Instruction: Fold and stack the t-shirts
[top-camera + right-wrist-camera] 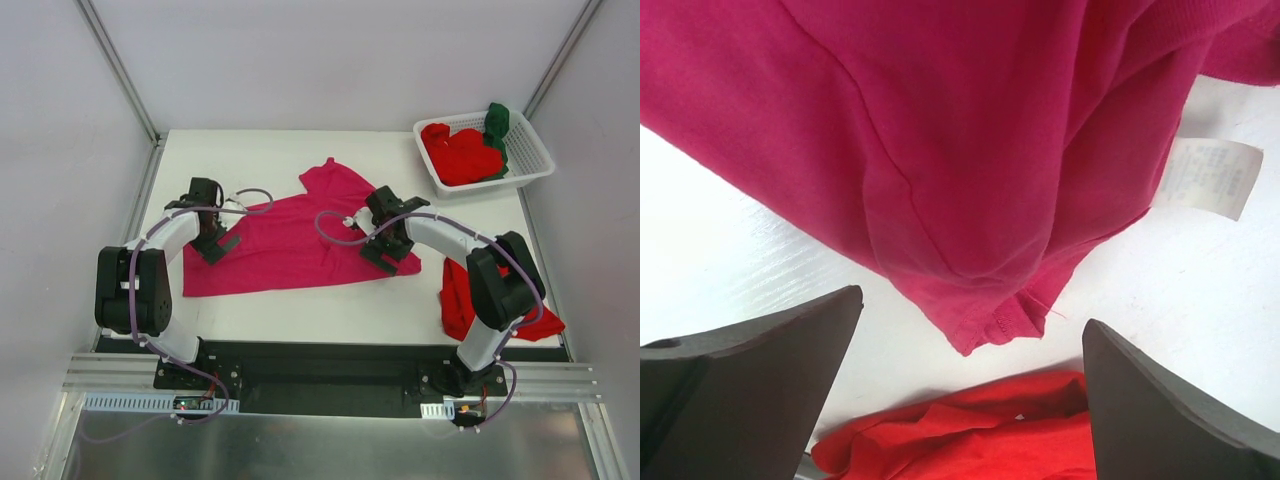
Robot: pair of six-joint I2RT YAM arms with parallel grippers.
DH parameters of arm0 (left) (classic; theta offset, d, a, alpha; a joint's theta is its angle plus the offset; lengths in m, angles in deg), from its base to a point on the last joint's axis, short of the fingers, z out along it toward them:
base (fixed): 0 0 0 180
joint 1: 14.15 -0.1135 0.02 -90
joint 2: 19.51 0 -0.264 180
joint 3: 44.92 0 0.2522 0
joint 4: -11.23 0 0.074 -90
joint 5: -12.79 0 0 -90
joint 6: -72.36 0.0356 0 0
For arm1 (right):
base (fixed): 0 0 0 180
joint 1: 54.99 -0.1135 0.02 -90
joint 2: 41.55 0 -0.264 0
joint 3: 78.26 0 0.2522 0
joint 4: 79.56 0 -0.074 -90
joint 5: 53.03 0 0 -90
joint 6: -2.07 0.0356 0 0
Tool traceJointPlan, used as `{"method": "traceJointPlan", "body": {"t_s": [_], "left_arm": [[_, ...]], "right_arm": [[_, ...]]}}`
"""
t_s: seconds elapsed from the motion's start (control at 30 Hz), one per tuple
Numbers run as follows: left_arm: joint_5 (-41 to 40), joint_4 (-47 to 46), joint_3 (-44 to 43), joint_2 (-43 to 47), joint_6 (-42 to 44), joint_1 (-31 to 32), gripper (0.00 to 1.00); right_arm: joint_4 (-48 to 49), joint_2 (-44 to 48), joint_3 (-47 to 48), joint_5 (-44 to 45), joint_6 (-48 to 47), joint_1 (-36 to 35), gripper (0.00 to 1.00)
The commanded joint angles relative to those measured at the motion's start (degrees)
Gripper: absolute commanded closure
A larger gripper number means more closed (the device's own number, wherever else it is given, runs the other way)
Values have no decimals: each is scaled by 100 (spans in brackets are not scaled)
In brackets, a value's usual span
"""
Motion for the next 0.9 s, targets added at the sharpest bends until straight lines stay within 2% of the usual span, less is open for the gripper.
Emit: {"method": "traceJointPlan", "body": {"t_s": [0.0, 0.3, 0.57, 0.8, 0.87], "left_arm": [[76, 233, 260, 166, 200, -70, 1], [59, 224, 332, 88, 253, -105, 1], [50, 277, -55, 26, 236, -149, 1], [-12, 286, -11, -70, 394, -175, 1], [-12, 277, 24, -114, 403, -193, 1]], "right_arm": [[123, -132, -49, 166, 86, -34, 4], [193, -194, -92, 210, 104, -42, 4], [746, -168, -321, 474, 332, -51, 2], [1107, -457, -391, 650, 394, -69, 4], [1125, -554, -295, 719, 420, -77, 1]]}}
